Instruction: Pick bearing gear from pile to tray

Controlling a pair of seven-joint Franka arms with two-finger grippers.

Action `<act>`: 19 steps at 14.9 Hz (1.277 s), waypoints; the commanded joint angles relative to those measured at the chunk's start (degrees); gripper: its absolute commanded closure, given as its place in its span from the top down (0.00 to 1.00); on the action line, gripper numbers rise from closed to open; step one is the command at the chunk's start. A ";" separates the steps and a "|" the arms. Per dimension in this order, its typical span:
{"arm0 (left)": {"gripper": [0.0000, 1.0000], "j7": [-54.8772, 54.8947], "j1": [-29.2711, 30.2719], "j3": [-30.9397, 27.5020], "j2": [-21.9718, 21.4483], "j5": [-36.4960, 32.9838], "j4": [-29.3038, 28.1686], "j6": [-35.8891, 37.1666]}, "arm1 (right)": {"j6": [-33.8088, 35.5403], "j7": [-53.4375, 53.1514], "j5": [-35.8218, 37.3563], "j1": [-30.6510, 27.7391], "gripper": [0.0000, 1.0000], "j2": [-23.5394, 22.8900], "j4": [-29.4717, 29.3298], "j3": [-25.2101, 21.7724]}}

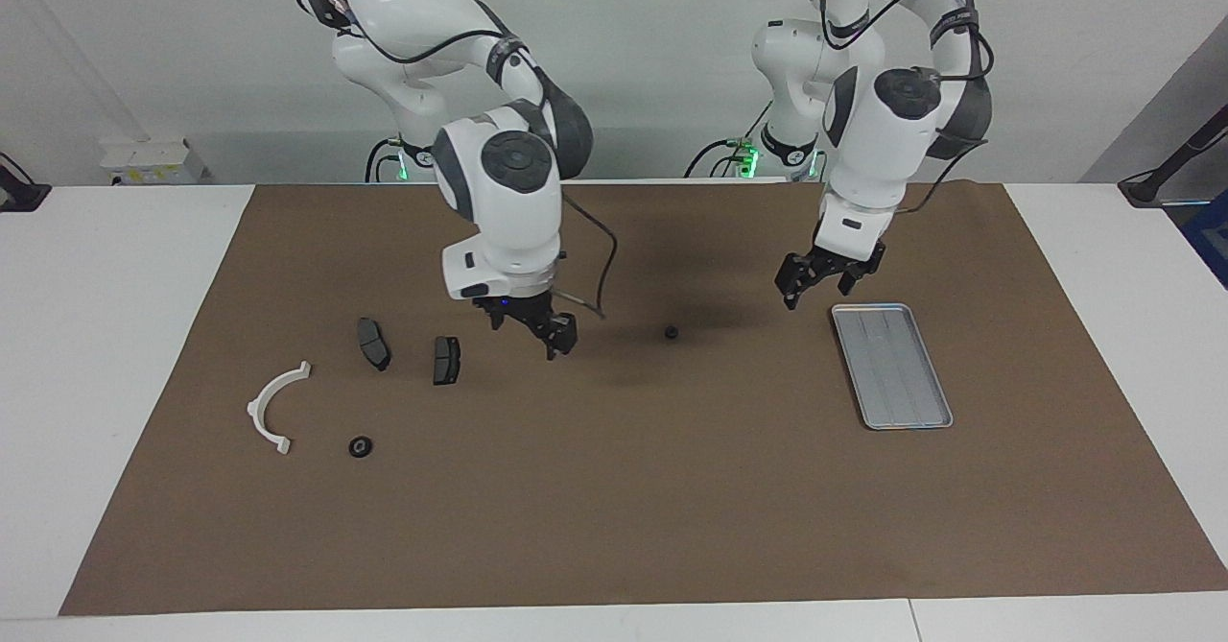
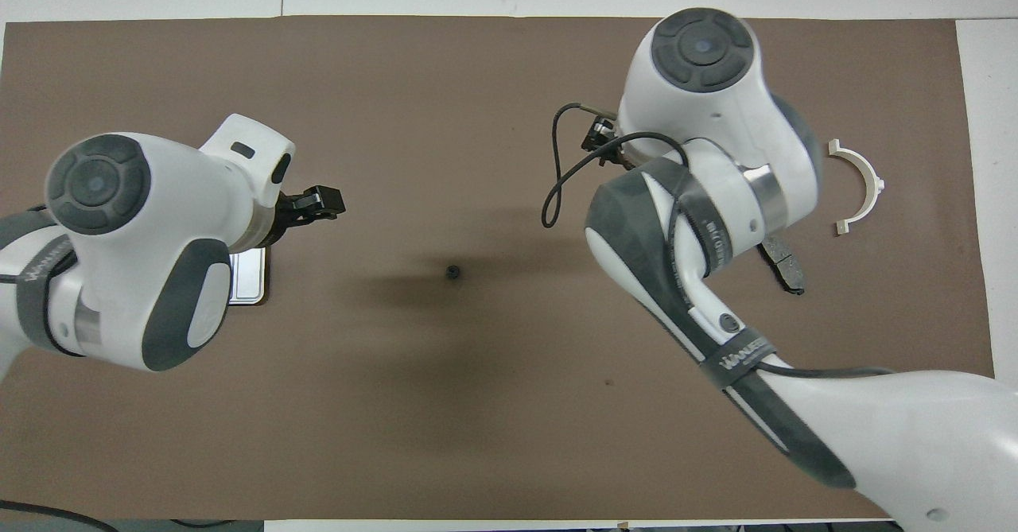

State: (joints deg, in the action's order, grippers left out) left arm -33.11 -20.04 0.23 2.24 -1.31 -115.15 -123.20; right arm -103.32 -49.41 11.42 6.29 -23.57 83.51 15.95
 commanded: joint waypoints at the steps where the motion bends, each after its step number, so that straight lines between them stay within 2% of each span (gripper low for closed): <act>1: 0.98 -3.36 -4.55 -0.85 1.27 -1.33 0.10 -0.46 | -0.64 14.12 -0.79 -6.17 1.00 0.46 1.57 0.75; 3: 0.98 -7.04 -7.72 -0.94 4.78 -1.33 0.80 -1.24 | -3.18 23.87 -0.96 -11.88 1.00 0.45 3.32 0.84; 6: 0.97 -12.58 -11.67 -0.85 9.70 -1.33 1.95 -4.57 | -9.95 31.90 -0.96 -17.61 1.00 0.02 7.10 0.84; 10: 0.97 -15.49 -15.29 -0.76 13.40 -0.19 2.21 -7.92 | -17.51 31.66 -0.70 -20.60 1.00 -2.78 9.56 0.58; 14: 0.95 -15.41 -17.04 -0.67 15.42 1.92 1.69 -9.50 | -21.73 27.80 -0.17 -21.58 1.00 -6.92 9.13 0.49; 19: 0.95 -14.62 -17.14 -0.59 15.34 2.36 0.54 -10.82 | -25.78 26.22 0.09 -21.58 1.00 -9.74 8.86 0.40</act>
State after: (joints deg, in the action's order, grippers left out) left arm -47.94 -36.22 0.53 17.41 0.20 -114.08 -132.50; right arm -127.76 -21.27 11.39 -14.73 -32.73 92.47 15.79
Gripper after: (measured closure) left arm 0.075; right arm 0.000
